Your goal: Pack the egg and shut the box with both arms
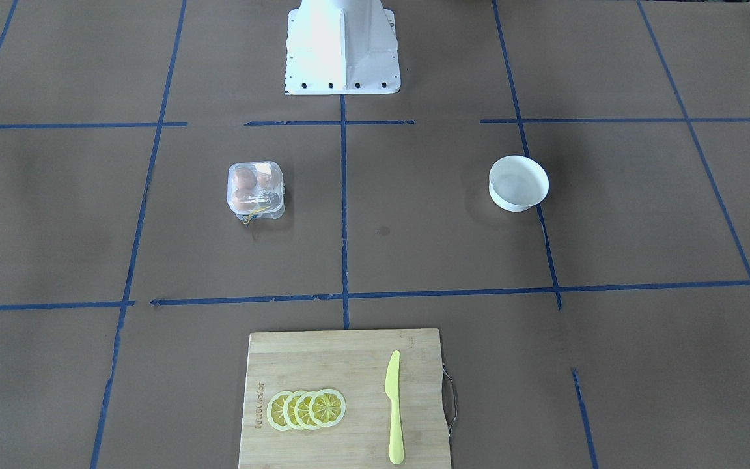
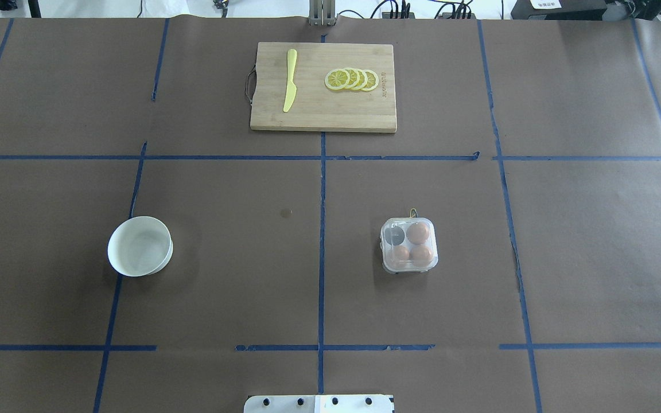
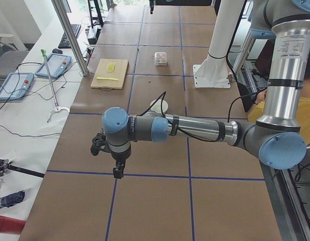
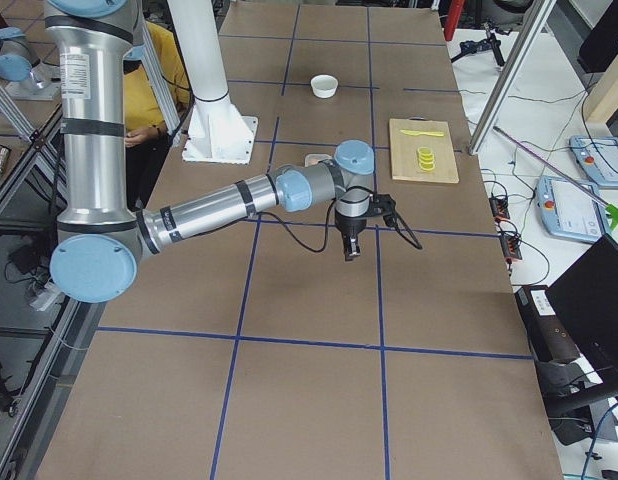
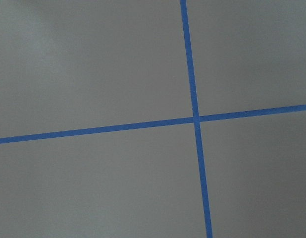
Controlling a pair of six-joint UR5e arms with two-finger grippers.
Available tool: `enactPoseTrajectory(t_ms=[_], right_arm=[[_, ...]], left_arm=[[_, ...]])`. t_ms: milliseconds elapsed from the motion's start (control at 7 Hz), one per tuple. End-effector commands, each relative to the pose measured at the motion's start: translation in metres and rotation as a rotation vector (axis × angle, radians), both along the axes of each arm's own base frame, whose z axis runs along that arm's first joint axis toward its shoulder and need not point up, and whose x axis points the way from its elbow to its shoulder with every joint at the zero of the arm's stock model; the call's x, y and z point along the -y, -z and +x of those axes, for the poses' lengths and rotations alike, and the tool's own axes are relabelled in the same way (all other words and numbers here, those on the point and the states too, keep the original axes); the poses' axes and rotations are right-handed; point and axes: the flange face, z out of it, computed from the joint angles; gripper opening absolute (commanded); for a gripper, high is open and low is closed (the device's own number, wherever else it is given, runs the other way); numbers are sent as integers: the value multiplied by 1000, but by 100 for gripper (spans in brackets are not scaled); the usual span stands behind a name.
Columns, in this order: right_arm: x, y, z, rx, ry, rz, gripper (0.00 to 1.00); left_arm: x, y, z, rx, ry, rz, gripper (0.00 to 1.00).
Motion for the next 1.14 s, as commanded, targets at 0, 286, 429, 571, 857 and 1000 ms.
enactPoseTrajectory(t_ms=[0, 286, 429, 571, 857, 1000], right_arm=[[-36, -71, 71, -1, 26, -29, 33], [-38, -73, 97, 29, -11, -26, 50], [-35, -72, 97, 27, -14, -24, 99], [-34, -72, 96, 28, -14, -25, 100], [-35, -72, 96, 33, -17, -28, 100], [-34, -71, 96, 33, -18, -27, 100]], left_arm=[[-1, 1, 0, 0, -1, 19, 100], [-1, 1, 0, 0, -1, 20, 100], [-1, 1, 0, 0, 0, 18, 100], [-2, 0, 0, 0, 0, 16, 100], [-2, 0, 0, -1, 1, 14, 100], [-2, 0, 0, -1, 2, 13, 100]])
